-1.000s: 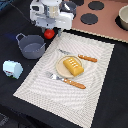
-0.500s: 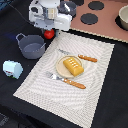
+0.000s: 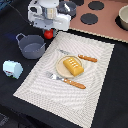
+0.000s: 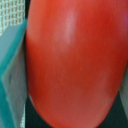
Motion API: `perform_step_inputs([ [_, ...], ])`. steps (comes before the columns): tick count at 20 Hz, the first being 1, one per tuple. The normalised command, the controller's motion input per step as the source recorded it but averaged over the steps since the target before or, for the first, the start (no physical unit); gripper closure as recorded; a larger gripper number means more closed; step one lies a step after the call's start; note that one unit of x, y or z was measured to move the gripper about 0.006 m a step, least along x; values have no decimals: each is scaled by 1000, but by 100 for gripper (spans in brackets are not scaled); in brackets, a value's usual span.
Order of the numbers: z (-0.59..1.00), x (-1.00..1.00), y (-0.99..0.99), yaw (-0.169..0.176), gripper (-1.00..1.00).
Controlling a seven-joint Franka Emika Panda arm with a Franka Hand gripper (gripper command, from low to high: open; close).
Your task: Interact with the objects in diverse but meaningful ways.
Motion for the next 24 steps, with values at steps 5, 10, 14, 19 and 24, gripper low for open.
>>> perform_step_inputs([
  [5,1000,0,374,-4,100],
  [10,1000,-10,580,0,100],
  [14,769,-184,751,2,100],
  [19,309,-231,825,11,100],
  [24,203,322,546,7,100],
])
